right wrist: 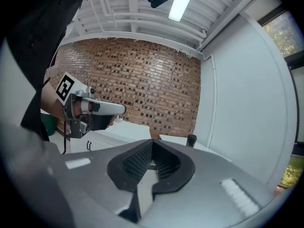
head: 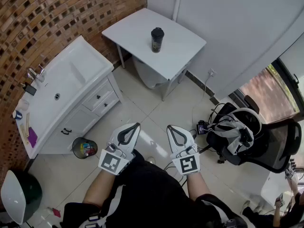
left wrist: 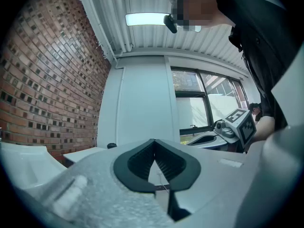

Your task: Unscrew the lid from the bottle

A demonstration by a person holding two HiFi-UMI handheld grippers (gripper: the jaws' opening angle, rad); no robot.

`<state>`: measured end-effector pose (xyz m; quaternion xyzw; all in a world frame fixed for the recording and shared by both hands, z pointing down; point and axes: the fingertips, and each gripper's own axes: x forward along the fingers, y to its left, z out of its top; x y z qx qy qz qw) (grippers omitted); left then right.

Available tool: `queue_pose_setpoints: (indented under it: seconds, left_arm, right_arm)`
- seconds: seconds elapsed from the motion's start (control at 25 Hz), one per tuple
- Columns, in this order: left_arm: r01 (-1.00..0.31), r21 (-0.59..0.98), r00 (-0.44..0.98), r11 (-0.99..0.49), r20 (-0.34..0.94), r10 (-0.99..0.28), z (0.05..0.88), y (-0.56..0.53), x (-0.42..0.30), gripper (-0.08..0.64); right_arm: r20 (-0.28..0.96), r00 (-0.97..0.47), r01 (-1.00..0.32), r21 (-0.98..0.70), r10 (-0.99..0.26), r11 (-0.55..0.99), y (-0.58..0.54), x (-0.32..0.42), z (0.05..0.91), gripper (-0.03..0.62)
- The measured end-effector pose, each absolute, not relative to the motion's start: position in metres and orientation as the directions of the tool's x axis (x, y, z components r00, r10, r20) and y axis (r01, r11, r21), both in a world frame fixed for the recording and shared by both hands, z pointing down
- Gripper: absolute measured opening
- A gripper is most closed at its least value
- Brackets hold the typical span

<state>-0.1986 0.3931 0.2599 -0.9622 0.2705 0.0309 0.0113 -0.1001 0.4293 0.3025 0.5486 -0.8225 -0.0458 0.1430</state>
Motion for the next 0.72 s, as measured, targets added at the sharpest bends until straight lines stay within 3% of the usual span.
queue_pose_setpoints:
  seconds: [0.32,0.72]
  left_arm:
    - [-0.543,-0.004,0.839,-0.84,-0.055,-0.542,0.27,0.354,-0.18,0.002]
    - [-0.499,-0.01,0.851,-0.867,-0.196,-0.487,0.244,0.204,-0.156,0.002]
  right_arm:
    - [0.238,-0.406,-0.87,0.195,-0.882,0.453,0.386,-0.09,0.32,0.003]
    - [0.166,-0.337,-0.901,0.23,-0.927,0.369,0.246,-0.069,0.289,0.003]
